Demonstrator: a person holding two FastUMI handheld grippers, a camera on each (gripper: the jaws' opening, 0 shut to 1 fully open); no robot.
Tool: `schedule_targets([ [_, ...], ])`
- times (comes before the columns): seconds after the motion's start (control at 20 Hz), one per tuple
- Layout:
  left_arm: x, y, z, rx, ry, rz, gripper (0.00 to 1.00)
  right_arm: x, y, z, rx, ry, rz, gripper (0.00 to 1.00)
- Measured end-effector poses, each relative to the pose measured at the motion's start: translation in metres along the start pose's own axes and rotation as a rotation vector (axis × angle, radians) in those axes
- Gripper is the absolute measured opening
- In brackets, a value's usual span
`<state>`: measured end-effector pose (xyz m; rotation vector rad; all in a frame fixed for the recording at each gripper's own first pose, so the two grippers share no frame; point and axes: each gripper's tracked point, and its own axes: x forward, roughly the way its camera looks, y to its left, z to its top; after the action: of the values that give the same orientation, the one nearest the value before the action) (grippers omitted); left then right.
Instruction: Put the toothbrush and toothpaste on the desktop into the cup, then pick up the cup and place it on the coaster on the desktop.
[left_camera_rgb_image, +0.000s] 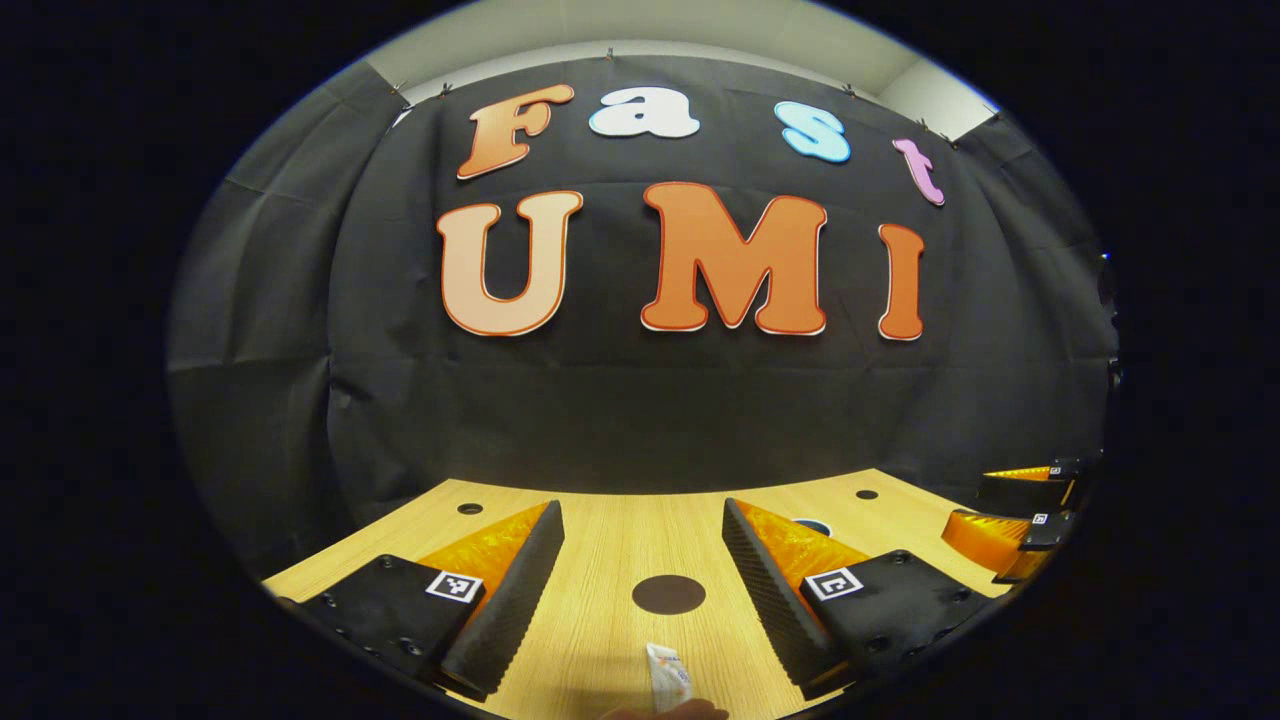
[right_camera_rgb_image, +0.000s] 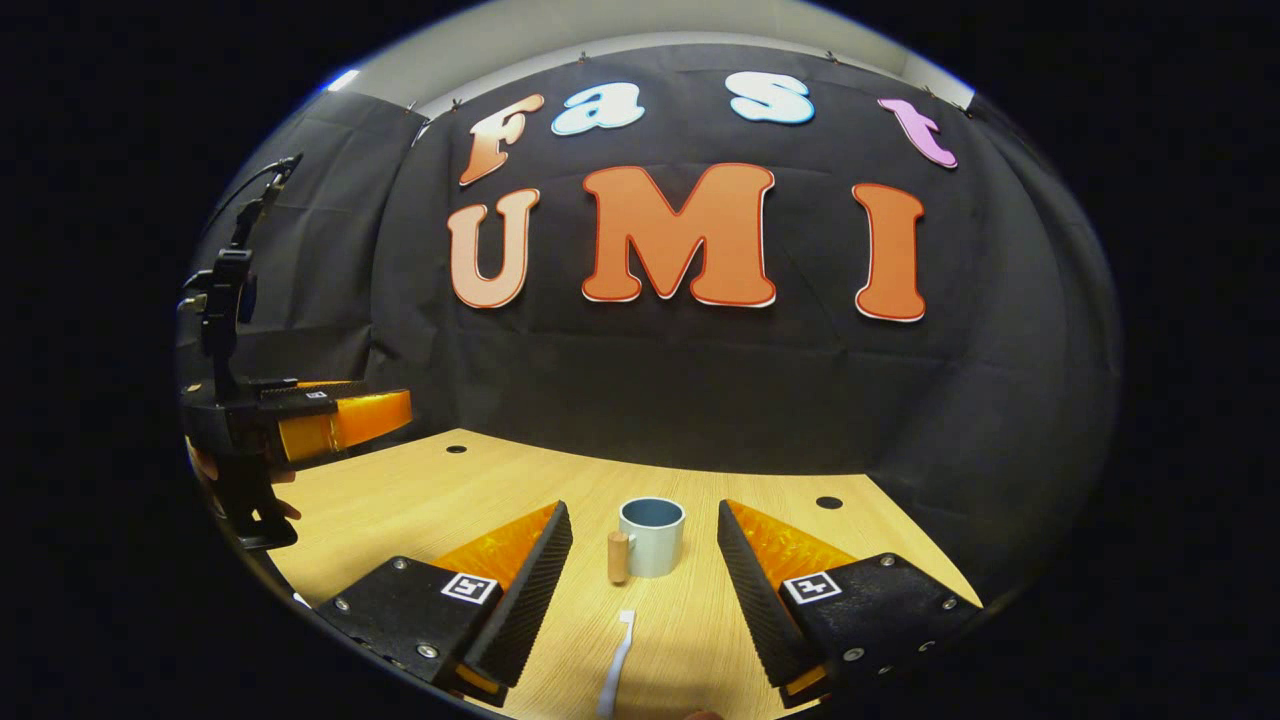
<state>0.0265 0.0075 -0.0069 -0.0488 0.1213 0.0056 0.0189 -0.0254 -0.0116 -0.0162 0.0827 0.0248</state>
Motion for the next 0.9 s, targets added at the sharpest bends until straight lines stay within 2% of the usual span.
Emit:
schedule_targets([
  [0.2, 0.010, -0.009, -0.025, 0.004, 0.115, -0.031, 1.00, 0.006, -0.004, -0.010, 0.055, 0.065, 0.025, 0.86],
  [0.35, 0.016, -0.013, -0.044, 0.035, 0.193, -0.040, 1.00, 0.009, -0.005, -0.028, 0.096, 0.146, 0.037, 0.86],
  [0.45, 0.014, -0.023, -0.063, 0.052, 0.249, -0.073, 1.00, 0.009, 0.001, -0.041, 0.110, 0.207, 0.054, 0.84],
  [0.5, 0.013, -0.031, -0.075, 0.062, 0.284, -0.101, 1.00, 0.009, 0.004, -0.047, 0.106, 0.226, 0.059, 0.83],
  [0.65, 0.009, -0.038, -0.105, 0.119, 0.368, -0.117, 1.00, 0.008, 0.009, -0.069, 0.052, 0.284, 0.061, 0.83],
  [0.9, 0.004, -0.043, -0.146, 0.124, 0.497, -0.132, 0.99, 0.007, 0.018, -0.094, -0.001, 0.357, 0.071, 0.83],
])
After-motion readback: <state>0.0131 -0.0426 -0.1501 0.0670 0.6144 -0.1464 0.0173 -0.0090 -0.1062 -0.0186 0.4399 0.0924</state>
